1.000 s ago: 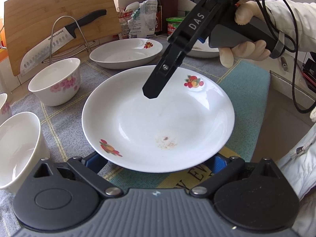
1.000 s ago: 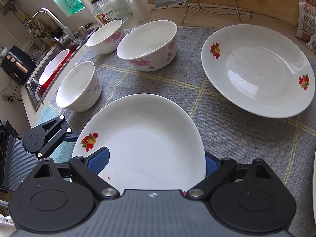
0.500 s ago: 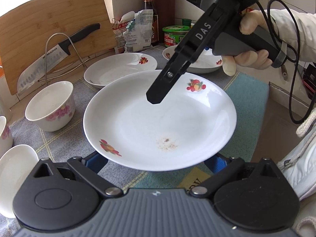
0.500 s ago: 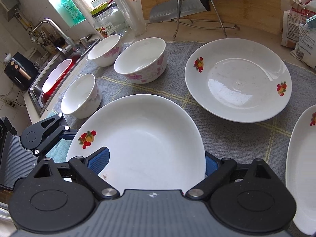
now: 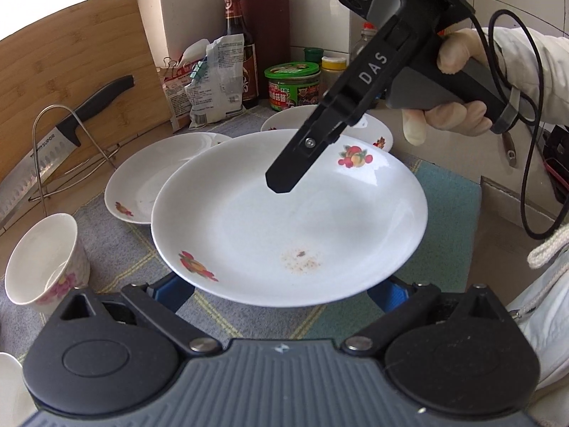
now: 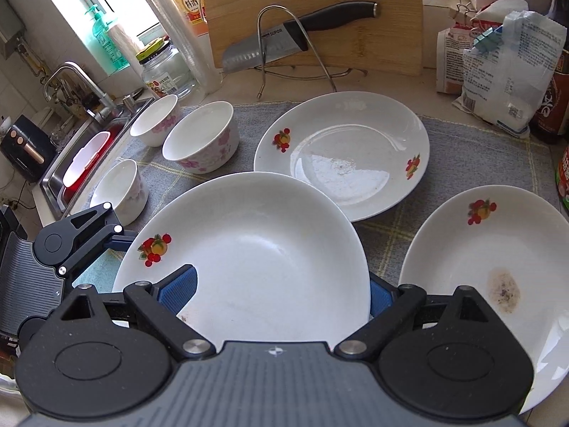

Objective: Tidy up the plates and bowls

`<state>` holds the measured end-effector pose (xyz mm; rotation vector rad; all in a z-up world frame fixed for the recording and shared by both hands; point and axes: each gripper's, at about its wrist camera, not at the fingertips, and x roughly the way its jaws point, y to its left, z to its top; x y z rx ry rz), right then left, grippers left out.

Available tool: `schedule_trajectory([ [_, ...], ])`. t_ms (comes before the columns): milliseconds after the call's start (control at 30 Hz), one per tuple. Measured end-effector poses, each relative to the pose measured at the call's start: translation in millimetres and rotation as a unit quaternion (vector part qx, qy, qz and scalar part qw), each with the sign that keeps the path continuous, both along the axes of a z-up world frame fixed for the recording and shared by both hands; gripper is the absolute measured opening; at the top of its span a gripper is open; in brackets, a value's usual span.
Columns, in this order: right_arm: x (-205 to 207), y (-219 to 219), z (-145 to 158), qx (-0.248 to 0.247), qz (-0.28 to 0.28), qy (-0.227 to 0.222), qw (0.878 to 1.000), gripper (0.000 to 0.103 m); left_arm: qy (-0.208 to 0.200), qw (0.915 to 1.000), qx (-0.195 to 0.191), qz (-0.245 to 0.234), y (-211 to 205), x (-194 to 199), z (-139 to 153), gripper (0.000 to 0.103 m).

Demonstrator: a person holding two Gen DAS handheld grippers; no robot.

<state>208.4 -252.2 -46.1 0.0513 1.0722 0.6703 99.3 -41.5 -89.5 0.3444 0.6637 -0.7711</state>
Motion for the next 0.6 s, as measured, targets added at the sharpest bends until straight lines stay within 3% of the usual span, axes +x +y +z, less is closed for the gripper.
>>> schedule_trajectory([
  [600,12.1,-87.6,0.1,0.003,-0.037,-0.003,0.999,0.098,0.006,0.9996,0.006,-0.028,-80.3,31.9,4.0,0.101],
])
